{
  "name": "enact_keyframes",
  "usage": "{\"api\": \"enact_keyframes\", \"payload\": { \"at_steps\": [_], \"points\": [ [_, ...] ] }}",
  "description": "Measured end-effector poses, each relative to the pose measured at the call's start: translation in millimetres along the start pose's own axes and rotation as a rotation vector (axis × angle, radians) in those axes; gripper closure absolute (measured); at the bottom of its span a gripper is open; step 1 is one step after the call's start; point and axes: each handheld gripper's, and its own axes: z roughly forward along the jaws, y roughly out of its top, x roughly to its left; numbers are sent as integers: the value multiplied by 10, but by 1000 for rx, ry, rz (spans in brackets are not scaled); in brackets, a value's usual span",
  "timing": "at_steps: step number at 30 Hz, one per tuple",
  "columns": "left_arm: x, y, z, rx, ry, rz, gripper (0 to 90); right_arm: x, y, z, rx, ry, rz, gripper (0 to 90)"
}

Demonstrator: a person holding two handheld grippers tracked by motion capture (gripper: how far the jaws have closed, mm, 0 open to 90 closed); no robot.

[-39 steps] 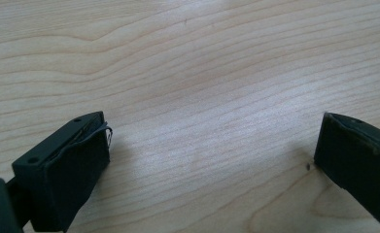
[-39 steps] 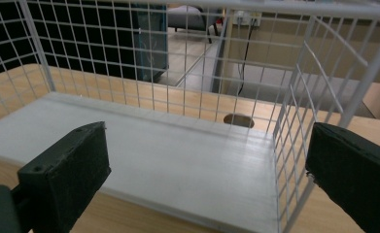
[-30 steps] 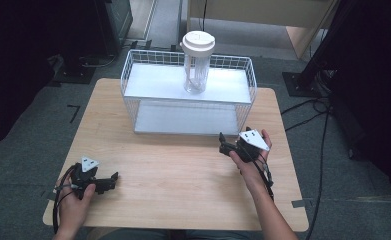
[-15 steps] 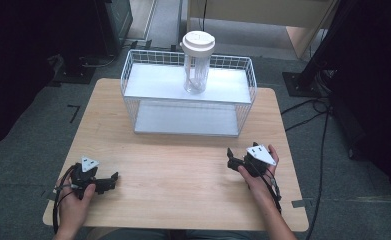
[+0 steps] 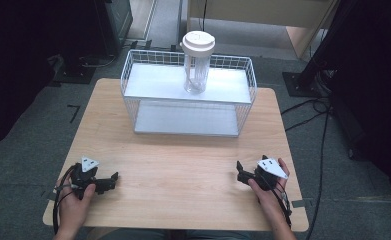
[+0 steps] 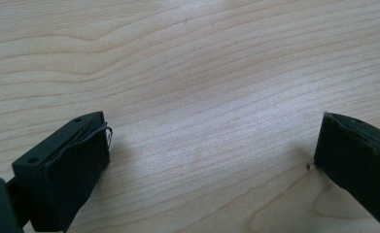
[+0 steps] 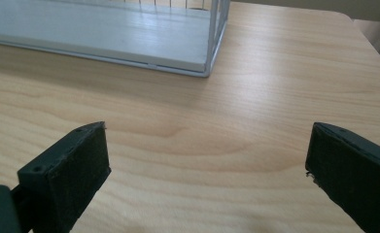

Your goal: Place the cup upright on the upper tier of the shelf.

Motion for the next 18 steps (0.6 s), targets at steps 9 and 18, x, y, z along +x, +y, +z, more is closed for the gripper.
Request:
{"api": "enact_keyframes", "payload": {
  "at_steps": [9, 18],
  "points": [
    [0, 0, 0, 0, 0, 0, 0, -178, -114, -226, 44, -8, 9, 21],
    [0, 0, 0, 0, 0, 0, 0, -384, -225, -397, 175, -89, -4, 21]
  ]
}}
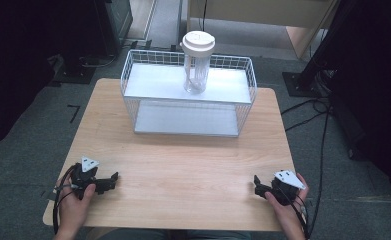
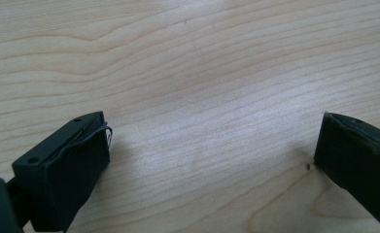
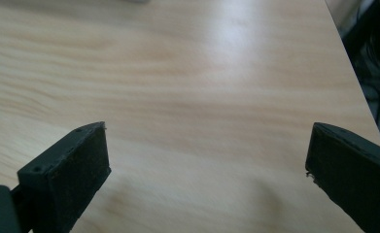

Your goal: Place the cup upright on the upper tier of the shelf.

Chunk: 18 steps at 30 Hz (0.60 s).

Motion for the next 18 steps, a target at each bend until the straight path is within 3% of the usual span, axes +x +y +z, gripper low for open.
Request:
{"api": "enact_keyframes", "payload": {
  "at_steps": [3, 4, 7, 15, 18],
  "points": [
    [0, 0, 0, 0, 0, 0, 0, -97, -37, 23, 134, -33, 45, 0],
    [0, 0, 0, 0, 0, 1, 0, -145, -54, 17, 158, -4, 94, 0],
    [0, 0, 0, 0, 0, 0, 0, -178, -94, -38, 161, -14, 100, 0],
    [1, 1, 1, 0, -1, 1, 0, -146, -73, -11, 161, 67, 36, 0],
    [1, 1, 1, 0, -1, 1, 0, -140, -60, 6, 161, 76, 26, 0]
  ]
}}
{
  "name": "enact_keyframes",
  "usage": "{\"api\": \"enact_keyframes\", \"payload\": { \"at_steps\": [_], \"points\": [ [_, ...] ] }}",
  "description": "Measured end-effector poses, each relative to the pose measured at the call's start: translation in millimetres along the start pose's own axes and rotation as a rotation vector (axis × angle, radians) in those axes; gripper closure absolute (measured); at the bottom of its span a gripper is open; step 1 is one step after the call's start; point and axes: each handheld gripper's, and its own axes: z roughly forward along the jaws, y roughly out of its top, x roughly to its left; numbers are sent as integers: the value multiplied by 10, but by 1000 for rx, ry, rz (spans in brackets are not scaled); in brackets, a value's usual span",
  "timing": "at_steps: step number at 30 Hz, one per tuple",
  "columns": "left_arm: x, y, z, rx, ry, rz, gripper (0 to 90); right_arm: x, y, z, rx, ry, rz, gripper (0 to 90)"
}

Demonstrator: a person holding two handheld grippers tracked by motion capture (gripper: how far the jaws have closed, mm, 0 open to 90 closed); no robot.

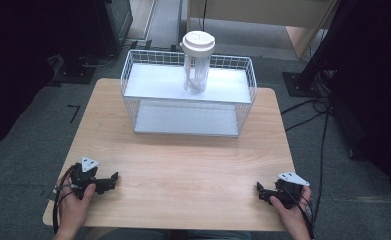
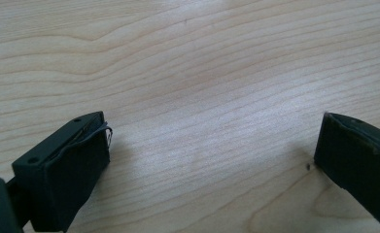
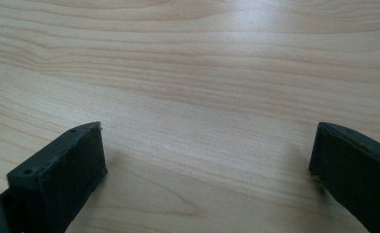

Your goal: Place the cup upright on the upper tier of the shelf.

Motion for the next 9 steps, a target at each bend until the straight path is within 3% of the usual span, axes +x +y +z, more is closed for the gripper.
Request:
{"api": "enact_keyframes", "payload": {
  "at_steps": [9],
  "points": [
    [-2, 11, 8, 2, 1, -1, 0, 2, 6, 7, 0, 6, -6, 0]
  ]
}}
